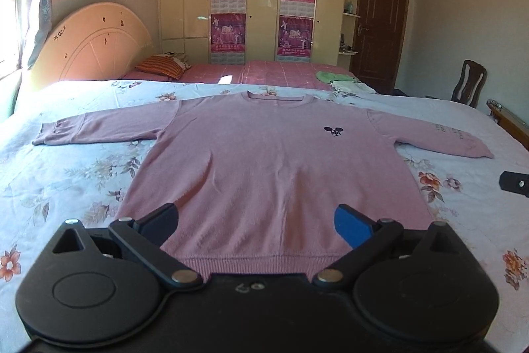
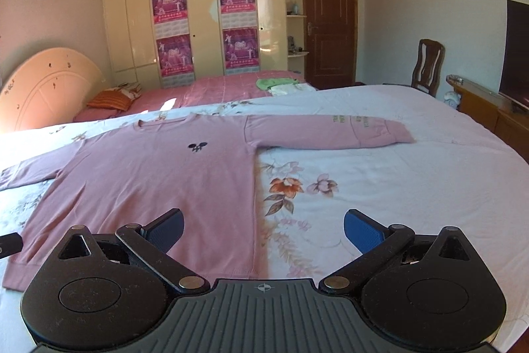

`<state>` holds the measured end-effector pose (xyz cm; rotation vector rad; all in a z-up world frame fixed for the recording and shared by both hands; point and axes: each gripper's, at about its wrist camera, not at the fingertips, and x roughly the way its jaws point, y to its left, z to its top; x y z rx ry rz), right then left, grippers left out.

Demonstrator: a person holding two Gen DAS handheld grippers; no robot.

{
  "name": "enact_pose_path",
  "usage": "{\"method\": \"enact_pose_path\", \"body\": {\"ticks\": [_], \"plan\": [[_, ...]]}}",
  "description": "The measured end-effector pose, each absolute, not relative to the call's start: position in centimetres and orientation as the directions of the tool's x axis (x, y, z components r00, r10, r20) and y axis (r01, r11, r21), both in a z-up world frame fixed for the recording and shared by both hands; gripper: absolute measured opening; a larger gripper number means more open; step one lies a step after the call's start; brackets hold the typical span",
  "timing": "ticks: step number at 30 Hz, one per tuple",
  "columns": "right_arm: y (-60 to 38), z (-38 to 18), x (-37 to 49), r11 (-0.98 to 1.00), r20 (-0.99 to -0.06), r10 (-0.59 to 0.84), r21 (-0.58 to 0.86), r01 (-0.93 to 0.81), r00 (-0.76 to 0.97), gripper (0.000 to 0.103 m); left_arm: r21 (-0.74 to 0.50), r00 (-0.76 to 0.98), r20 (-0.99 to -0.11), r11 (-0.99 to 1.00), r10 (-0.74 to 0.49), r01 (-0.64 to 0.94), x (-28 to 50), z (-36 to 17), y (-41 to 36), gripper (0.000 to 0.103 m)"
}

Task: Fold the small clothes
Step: 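Move the right tool to the sweater's sleeve cuff and close on it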

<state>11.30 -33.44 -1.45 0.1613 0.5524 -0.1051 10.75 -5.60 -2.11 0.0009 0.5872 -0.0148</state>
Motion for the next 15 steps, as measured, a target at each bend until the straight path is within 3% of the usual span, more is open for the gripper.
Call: {"method": "enact_pose_path", "body": {"ticks": [2,3,4,6,7,9,12,15], "plan": [[-35.0,-1.4,13.2,0.981,-0.519,-0.071,0.117,0.153,0.852,0.097,0.011,0.838,-0.545,1.0,-0.005,0.013,12.9,-2.0,-6.4,0.089],[-35.9,-1.4,14.2,0.979,-0.523,-0.084,0.116,0.168,0.848,0.069,0.016,0.837,-0.547,1.0,-0.001,0.011,13.8,-1.9,-6.7,0.077],[-36.9,-1.5,15.4,0.974,-0.53,-0.1,0.121,0.192,0.842,0.054,0.018,0.836,-0.549,1.0,0.0,0.012,15.2,-1.9,-7.1,0.072],[-38.9,-1.7,17.2,0.967,-0.529,-0.105,0.144,0.211,0.842,0.055,0.023,0.83,-0.558,1.0,0.005,0.009,17.1,-1.8,-7.7,0.076],[-39.9,-1.6,18.1,0.963,-0.524,-0.116,0.149,0.225,0.844,0.055,0.02,0.826,-0.563,1.0,0.006,0.006,18.2,-1.8,-8.1,0.085],[-42.0,-1.7,19.7,0.954,-0.515,-0.132,0.165,0.249,0.847,0.055,0.023,0.831,-0.556,1.0,0.017,-0.006,19.8,-2.0,-8.8,0.093],[-45.2,-2.3,22.3,0.939,-0.518,-0.139,0.202,0.278,0.844,0.055,0.054,0.811,-0.585,0.998,0.005,0.033,22.5,-3.7,-10.0,0.094],[-49.1,-3.9,25.3,0.918,-0.545,-0.153,0.231,0.323,0.824,0.055,0.078,0.734,-0.678,0.997,0.035,0.025,25.1,-6.0,-10.6,0.083]]}}
